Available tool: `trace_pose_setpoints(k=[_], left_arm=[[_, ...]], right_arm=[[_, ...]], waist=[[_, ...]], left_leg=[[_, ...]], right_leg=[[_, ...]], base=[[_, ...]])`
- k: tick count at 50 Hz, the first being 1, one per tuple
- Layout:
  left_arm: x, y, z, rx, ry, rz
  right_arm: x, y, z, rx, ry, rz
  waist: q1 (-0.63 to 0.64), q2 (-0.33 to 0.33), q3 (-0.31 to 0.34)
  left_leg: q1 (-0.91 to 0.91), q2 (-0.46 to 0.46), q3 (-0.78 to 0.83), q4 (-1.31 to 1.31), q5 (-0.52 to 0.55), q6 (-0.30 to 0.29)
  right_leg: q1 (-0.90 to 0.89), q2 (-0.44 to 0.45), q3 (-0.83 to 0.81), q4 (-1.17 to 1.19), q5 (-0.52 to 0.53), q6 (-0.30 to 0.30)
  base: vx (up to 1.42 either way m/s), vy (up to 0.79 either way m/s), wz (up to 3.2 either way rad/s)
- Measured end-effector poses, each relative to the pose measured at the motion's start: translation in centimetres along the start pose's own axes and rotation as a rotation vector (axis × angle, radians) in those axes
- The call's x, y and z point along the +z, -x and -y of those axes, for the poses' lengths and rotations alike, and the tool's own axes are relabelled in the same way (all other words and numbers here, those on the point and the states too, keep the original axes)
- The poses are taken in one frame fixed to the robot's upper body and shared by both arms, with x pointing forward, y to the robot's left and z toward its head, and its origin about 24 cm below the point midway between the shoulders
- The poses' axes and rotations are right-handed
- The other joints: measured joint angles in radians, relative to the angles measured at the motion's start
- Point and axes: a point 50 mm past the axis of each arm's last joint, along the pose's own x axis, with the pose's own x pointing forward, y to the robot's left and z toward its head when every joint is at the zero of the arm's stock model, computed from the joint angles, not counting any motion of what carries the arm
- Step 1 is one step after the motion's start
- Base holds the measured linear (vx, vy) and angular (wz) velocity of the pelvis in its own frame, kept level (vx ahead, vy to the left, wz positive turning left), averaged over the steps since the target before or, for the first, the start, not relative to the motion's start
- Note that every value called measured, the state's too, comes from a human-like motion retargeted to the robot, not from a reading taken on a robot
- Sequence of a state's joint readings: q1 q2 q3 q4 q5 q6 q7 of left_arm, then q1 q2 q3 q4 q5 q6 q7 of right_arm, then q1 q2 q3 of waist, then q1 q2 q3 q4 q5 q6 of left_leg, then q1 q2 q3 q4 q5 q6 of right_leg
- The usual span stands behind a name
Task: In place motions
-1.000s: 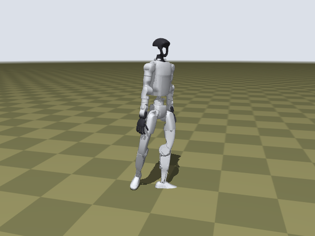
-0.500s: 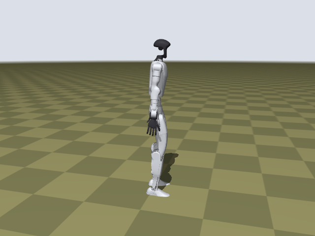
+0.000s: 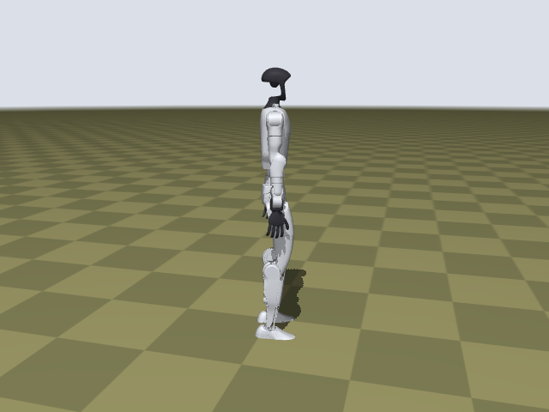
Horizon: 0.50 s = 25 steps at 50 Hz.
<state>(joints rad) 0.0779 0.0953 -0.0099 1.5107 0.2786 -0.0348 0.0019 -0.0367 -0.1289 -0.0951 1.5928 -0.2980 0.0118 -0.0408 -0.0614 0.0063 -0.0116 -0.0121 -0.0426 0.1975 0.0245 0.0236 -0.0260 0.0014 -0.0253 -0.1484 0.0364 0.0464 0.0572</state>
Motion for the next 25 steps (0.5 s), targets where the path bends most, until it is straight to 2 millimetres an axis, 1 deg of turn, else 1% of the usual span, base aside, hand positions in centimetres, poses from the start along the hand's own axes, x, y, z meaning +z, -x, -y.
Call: trace_pose_setpoints(k=[5,10,17,25], left_arm=[[0.5,0.0,-0.2,0.019,-0.024,0.020],[0.5,0.0,-0.3,0.023,-0.023,0.016],[-0.1,0.0,-0.4,0.038,-0.019,-0.009],[-1.0,0.1,-0.3,0.046,-0.014,-0.040]], right_arm=[[-0.7,0.0,-0.7,0.009,0.040,-0.019],[-1.3,0.1,-1.0,0.000,0.064,-0.022],[-1.6,0.1,-0.6,-0.022,0.002,-0.026],[-1.6,0.1,-0.1,-0.039,-0.002,-0.032]], waist=[[-0.010,0.008,-0.013],[-0.024,0.016,-0.024],[-0.012,0.017,-0.023],[-0.023,0.021,-0.034]], left_leg=[[-0.003,0.002,0.010,-0.009,-0.001,0.003],[-0.009,0.004,0.022,-0.011,-0.006,0.010],[-0.002,0.000,0.042,-0.003,-0.024,0.023],[0.008,-0.005,0.051,-0.020,-0.025,0.031]], right_leg=[[-0.015,0.002,0.009,0.006,0.002,0.002],[-0.028,0.003,0.014,0.008,0.008,0.006],[-0.037,0.004,0.044,0.011,0.020,0.008],[-0.039,0.007,0.056,0.012,0.025,0.008]], base=[[0.00,0.00,-0.10],[0.00,0.00,-0.04],[0.00,0.02,-0.29],[0.00,0.00,-0.05]])
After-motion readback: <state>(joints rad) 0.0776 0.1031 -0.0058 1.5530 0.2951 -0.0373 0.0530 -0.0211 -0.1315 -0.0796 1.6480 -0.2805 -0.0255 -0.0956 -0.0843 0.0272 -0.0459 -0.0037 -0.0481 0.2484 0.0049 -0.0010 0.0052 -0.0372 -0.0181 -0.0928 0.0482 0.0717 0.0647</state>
